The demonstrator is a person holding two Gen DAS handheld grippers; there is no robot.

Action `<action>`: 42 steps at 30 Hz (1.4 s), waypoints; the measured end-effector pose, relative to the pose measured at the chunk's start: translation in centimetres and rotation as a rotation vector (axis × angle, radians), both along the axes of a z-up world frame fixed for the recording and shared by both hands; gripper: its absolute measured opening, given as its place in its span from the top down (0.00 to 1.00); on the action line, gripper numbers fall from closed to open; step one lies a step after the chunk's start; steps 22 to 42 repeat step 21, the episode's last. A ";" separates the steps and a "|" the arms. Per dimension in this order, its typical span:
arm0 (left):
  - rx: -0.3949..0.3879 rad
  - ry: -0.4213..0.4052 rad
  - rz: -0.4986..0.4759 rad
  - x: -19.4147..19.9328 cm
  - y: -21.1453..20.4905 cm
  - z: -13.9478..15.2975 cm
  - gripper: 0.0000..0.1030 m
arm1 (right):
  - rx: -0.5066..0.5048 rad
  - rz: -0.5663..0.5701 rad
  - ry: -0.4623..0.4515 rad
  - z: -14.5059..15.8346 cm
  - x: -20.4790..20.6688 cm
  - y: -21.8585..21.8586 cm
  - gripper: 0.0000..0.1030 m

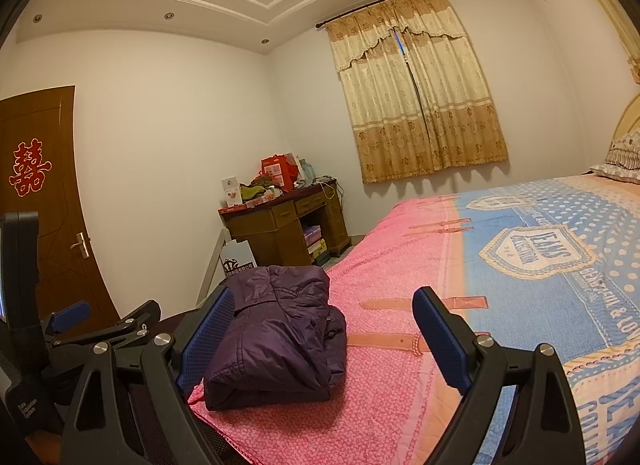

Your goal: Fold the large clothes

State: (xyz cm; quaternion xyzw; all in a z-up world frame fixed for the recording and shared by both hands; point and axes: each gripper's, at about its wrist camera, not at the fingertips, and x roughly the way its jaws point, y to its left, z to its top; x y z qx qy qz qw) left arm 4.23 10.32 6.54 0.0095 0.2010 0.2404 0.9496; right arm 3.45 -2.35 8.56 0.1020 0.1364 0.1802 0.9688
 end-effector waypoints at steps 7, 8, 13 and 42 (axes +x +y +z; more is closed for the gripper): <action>-0.004 -0.015 0.012 -0.2 0.1 0.2 0.00 | 0.000 -0.001 0.001 0.0 0.0 0.1 0.12; -0.001 -0.016 0.012 -0.2 0.1 0.2 0.00 | 0.000 0.001 0.002 0.0 0.0 0.1 0.12; -0.010 -0.003 0.007 0.0 0.1 0.0 0.00 | -0.002 0.004 0.007 -0.3 -0.1 0.3 0.12; -0.003 0.016 -0.004 0.3 0.2 -0.2 0.00 | 0.002 0.002 0.013 -0.6 -0.1 0.3 0.12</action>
